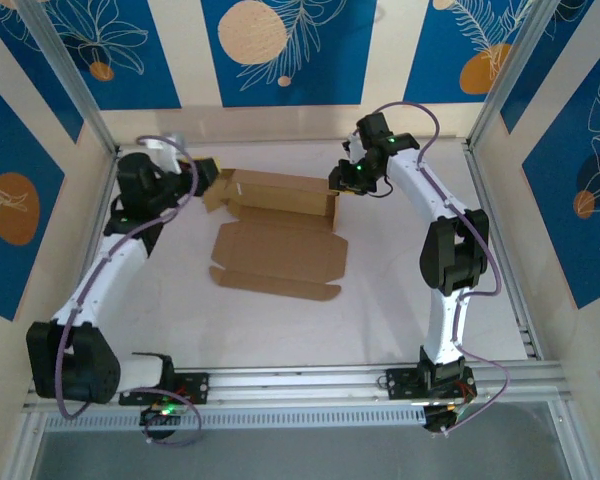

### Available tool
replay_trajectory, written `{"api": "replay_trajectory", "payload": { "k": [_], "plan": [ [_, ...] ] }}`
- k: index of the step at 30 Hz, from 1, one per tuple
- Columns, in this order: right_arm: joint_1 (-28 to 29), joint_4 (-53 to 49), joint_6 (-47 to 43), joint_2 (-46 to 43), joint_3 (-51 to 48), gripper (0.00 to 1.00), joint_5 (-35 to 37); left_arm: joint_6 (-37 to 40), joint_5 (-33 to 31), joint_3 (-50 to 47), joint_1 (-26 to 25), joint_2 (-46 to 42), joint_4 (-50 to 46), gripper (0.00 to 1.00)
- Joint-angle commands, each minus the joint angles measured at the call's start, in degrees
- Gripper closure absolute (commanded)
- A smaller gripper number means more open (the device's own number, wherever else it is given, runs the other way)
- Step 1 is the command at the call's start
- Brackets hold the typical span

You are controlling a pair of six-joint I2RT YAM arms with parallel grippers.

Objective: Fold the paper box

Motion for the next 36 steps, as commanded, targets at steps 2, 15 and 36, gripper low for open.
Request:
{"api": "replay_trajectory", "payload": {
  "k": [2,15,36],
  "plan": [
    [0.2,-4.4,-2.1,1.4,-2.8,0.65,4.2,-1.3,-18.8,3.9,6.5,7.4,-11.4,0.54],
    [0.7,-5.1,-3.1,1.7,-1.9,0.65,3.1,4.9,-3.6,34.5,9.5,44.6,-23.6,0.54],
    [0.1,-4.7,-2.2,3.5,-0.1,0.64,1.0,21.1,2.7,17.1,-1.3,29.7,-25.9,0.58]
  ]
}}
